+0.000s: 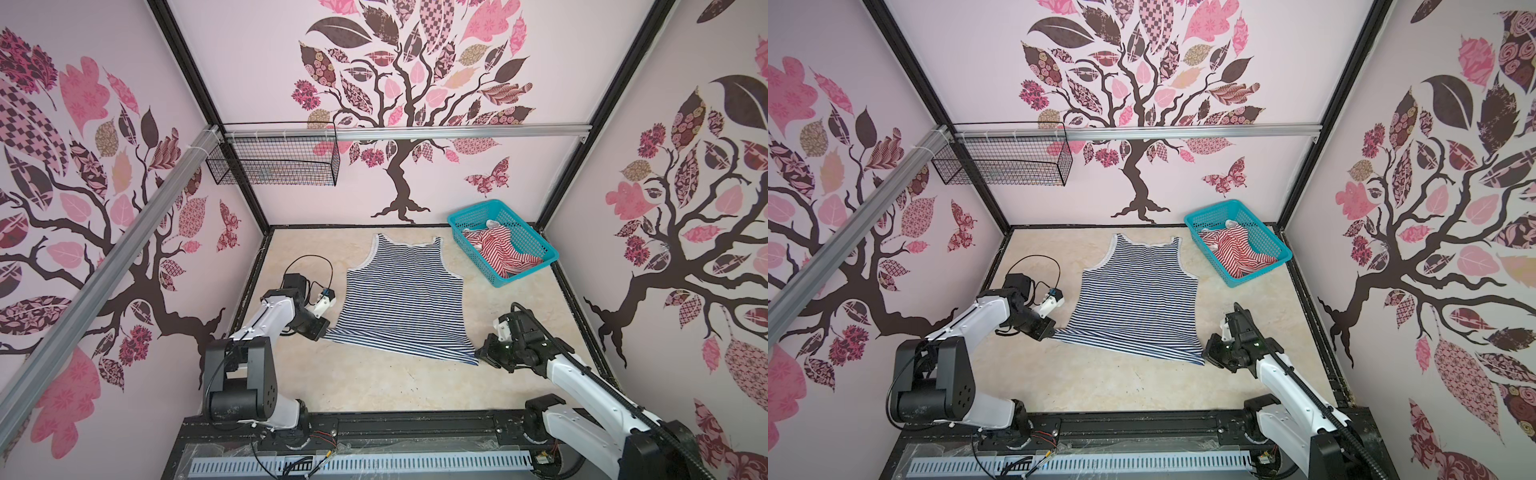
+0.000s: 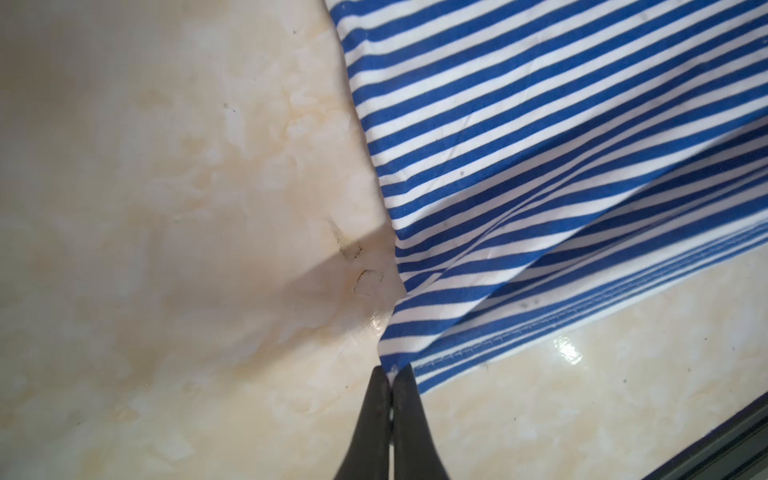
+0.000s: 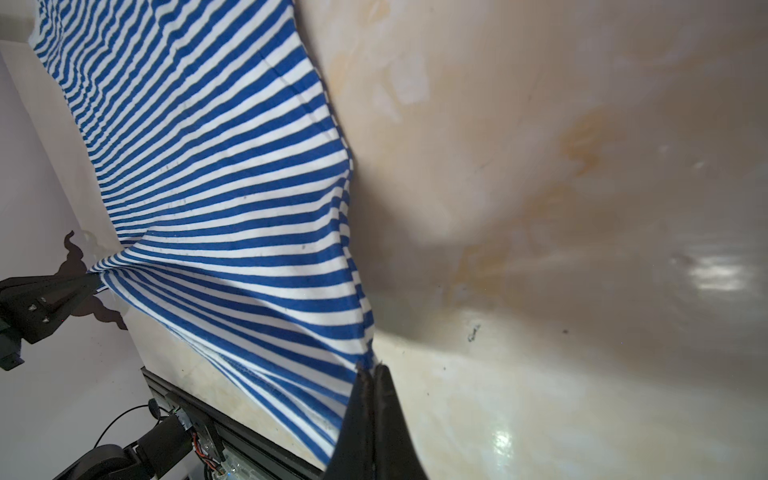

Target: Fold and stack the tank tops

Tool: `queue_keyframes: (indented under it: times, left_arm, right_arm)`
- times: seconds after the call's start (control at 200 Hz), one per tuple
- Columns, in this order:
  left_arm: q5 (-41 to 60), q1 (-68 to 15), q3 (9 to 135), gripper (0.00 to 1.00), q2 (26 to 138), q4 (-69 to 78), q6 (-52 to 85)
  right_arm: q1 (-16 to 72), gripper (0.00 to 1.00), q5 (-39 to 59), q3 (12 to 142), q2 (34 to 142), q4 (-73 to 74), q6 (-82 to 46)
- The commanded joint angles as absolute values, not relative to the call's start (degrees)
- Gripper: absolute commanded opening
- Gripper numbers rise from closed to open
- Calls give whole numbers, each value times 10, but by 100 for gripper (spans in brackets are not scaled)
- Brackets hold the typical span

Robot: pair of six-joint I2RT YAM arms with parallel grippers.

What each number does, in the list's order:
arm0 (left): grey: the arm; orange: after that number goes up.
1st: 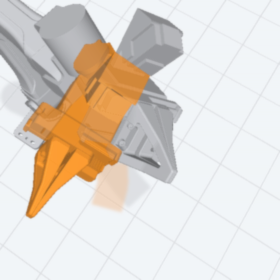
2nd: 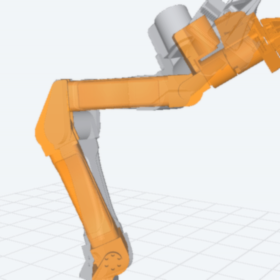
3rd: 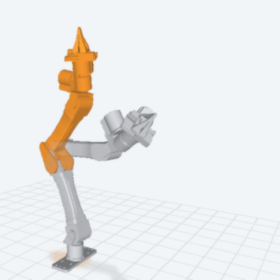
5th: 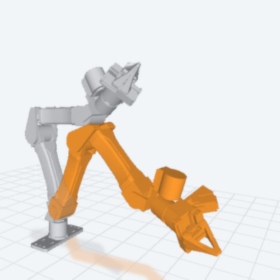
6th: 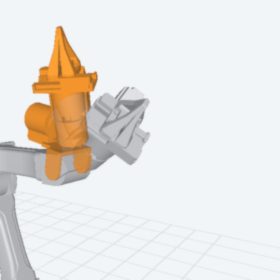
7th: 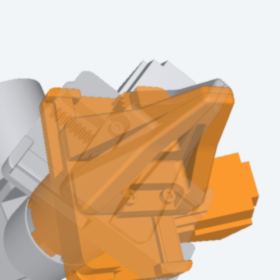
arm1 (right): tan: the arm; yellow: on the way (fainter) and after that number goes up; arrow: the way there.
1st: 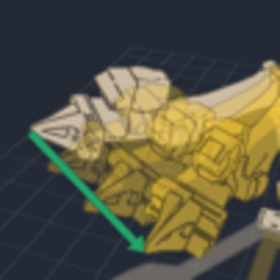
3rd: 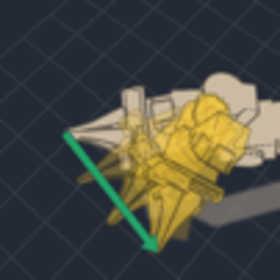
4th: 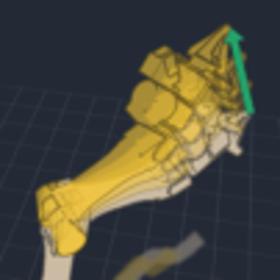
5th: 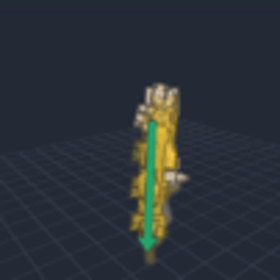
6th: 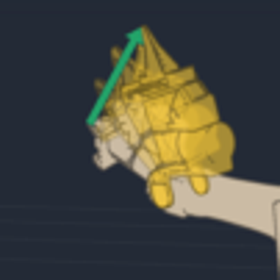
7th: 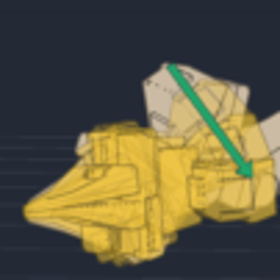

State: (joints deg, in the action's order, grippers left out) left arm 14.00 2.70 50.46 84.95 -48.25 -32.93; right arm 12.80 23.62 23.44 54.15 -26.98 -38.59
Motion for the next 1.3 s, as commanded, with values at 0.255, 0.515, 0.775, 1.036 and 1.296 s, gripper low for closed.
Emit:
queue_keyframes:
  times: [0.255,0.515,0.775,1.036,1.296]
  left_arm:
    - [103,26,516,30,819,-518,-362]
    - [72,26,530,34,787,-477,-344]
    - [96,-66,534,33,831,-459,-319]
    - [72,-76,544,30,902,-433,-314]
    - [76,-77,519,29,888,-463,-340]
  right_arm:
    - [161,47,184,253,522,-323,-379]
    - [249,37,183,256,486,-280,-439]
    - [439,19,97,302,631,-163,-509]
    - [455,18,87,307,726,-80,-533]
    - [455,27,55,266,705,-146,-533]
